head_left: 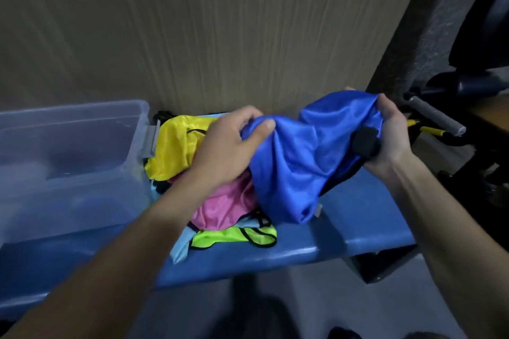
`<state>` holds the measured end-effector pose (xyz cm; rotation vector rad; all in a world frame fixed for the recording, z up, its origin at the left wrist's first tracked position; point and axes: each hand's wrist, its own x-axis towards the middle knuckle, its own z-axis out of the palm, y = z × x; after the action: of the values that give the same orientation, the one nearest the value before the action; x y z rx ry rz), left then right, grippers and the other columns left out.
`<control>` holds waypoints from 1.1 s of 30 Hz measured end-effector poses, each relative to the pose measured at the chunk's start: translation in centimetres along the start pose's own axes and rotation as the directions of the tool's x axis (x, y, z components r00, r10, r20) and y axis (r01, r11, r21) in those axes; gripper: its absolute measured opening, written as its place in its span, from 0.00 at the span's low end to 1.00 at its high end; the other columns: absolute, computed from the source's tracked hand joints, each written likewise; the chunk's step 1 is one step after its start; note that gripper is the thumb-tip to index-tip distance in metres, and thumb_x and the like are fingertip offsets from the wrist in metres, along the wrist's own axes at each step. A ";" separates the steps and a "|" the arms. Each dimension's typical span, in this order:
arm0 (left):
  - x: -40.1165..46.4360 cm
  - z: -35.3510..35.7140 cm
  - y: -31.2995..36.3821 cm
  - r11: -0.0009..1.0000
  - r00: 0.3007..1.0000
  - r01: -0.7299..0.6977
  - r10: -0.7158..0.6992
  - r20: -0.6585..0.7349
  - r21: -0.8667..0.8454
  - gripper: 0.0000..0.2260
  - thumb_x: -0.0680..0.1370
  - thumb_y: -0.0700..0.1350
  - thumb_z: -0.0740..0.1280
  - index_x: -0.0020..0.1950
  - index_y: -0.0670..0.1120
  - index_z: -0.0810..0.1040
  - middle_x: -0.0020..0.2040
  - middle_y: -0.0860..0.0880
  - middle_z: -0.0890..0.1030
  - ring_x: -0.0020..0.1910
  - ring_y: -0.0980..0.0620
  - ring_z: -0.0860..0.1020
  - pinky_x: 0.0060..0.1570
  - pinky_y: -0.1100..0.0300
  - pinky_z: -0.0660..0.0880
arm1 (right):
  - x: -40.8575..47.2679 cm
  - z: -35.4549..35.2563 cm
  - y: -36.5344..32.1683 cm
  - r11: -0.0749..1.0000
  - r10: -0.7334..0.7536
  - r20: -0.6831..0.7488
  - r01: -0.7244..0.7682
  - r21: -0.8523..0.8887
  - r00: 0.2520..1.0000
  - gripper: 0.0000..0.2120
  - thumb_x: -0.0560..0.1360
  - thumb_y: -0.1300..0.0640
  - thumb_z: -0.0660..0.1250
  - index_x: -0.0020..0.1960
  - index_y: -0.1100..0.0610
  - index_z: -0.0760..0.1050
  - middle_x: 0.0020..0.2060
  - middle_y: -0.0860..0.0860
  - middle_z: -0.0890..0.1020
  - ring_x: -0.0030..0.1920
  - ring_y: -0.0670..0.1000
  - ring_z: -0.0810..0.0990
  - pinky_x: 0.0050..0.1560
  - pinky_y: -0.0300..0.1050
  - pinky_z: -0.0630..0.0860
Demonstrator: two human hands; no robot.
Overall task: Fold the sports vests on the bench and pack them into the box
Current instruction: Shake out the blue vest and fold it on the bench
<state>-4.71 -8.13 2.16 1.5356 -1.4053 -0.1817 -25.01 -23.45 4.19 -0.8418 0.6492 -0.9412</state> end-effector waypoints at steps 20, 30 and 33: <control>2.1 1.9 5.5 0.737 0.891 0.414 -0.449 0.072 -0.533 0.07 0.81 0.34 0.66 0.47 0.46 0.78 0.38 0.50 0.81 0.32 0.60 0.79 0.33 0.66 0.75 | -7.2 -2.7 8.1 0.415 -0.418 0.374 0.540 -0.732 0.828 0.09 0.79 0.52 0.67 0.41 0.51 0.74 0.32 0.39 0.73 0.35 0.38 0.70 0.40 0.43 0.70; 2.3 -0.8 11.3 0.818 0.896 0.419 -0.444 0.030 -0.395 0.07 0.80 0.37 0.67 0.45 0.47 0.80 0.32 0.51 0.77 0.24 0.57 0.70 0.22 0.66 0.63 | -8.0 -2.2 -5.7 0.638 -0.478 0.313 0.569 -0.518 0.821 0.17 0.83 0.52 0.64 0.41 0.63 0.71 0.35 0.53 0.65 0.36 0.49 0.62 0.37 0.47 0.59; 3.1 -1.0 11.1 0.736 0.858 0.473 -0.509 0.065 -0.485 0.07 0.80 0.38 0.68 0.43 0.46 0.81 0.35 0.48 0.79 0.30 0.53 0.75 0.30 0.61 0.71 | -6.8 -2.7 -6.6 0.704 -0.352 0.347 0.490 -0.514 0.869 0.22 0.81 0.50 0.66 0.41 0.68 0.70 0.39 0.55 0.69 0.41 0.53 0.63 0.39 0.48 0.59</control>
<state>-10.45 -8.06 12.25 1.4260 -0.7725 -0.7456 -33.05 -20.48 9.14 -1.6984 0.5603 -1.0469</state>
